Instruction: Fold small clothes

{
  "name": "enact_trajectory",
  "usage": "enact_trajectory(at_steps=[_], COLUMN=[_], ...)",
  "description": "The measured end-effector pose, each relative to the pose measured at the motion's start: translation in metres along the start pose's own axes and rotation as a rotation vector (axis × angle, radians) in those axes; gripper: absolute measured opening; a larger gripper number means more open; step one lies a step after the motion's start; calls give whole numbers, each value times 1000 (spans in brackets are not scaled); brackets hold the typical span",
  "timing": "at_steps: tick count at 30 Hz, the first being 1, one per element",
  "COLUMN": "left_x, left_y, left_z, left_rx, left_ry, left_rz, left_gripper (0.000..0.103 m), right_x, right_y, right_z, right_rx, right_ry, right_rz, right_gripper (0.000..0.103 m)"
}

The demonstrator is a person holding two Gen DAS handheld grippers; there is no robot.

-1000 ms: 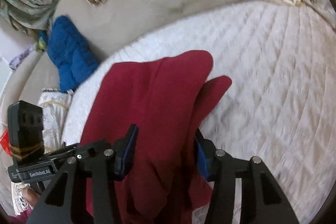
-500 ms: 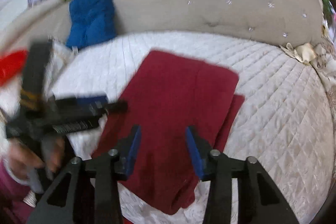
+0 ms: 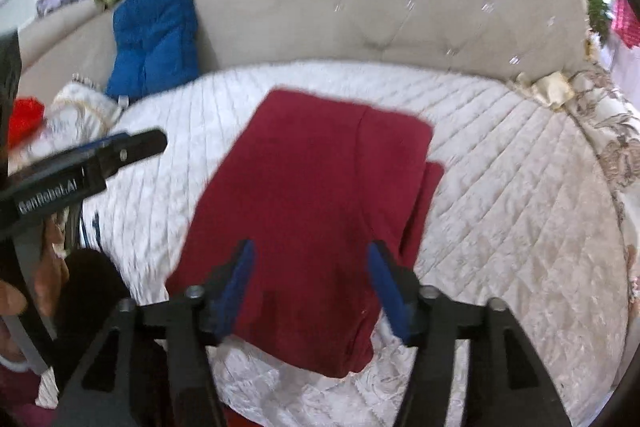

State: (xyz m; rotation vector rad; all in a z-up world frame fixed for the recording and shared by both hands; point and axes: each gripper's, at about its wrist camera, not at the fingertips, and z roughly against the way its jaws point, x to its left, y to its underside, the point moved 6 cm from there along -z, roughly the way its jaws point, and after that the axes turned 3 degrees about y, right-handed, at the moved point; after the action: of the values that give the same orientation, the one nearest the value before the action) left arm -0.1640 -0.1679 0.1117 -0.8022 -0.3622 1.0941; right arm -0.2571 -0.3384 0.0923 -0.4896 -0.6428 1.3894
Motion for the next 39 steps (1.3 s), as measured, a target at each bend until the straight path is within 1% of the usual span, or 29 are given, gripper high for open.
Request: enact_trajectory(at_steps=[1, 4, 7, 8, 12, 16, 20, 22, 25, 34, 39], left_x=[0, -4, -9, -10, -12, -14, -19, -20, -22, -22, -20], left_y=[-1, -4, -8, -9, -13, -16, -20, -22, -23, -25, -25], left_z=[3, 14, 26, 30, 43, 54, 64, 69, 73, 79, 77], left_rx=[-9, -40, -69, -81, -109, -133, -163, -171, -181, -197, -191], left_ry=[-6, -28, -42, -48, -47, -48, -56, -53, -40, -33, -39], left_rz=[-5, -23, -37, -42, -42, -39, -53, -56, -55, -39, -39], left_gripper=[41, 41, 41, 41, 41, 41, 41, 41, 47, 47, 47], right_x=[0, 0, 0, 0, 4, 8, 12, 14, 14, 20, 24], right_y=[-4, -11, -14, -14, -17, -23, -30, -32, -32, -33, -33], right_z=[7, 20, 28, 32, 43, 57, 69, 72, 73, 78, 78], right_rx=[-22, -52, -71, -76, -99, -141, -180, -186, -186, -185, -182], right_ry=[8, 15, 15, 16, 45, 75, 84, 83, 81, 82, 84], right_rz=[-11, -44, -71, -75, -62, -49, -53, -59, -56, -54, -44], right_gripper=[70, 75, 77, 79, 83, 88, 95, 95, 96, 96, 96])
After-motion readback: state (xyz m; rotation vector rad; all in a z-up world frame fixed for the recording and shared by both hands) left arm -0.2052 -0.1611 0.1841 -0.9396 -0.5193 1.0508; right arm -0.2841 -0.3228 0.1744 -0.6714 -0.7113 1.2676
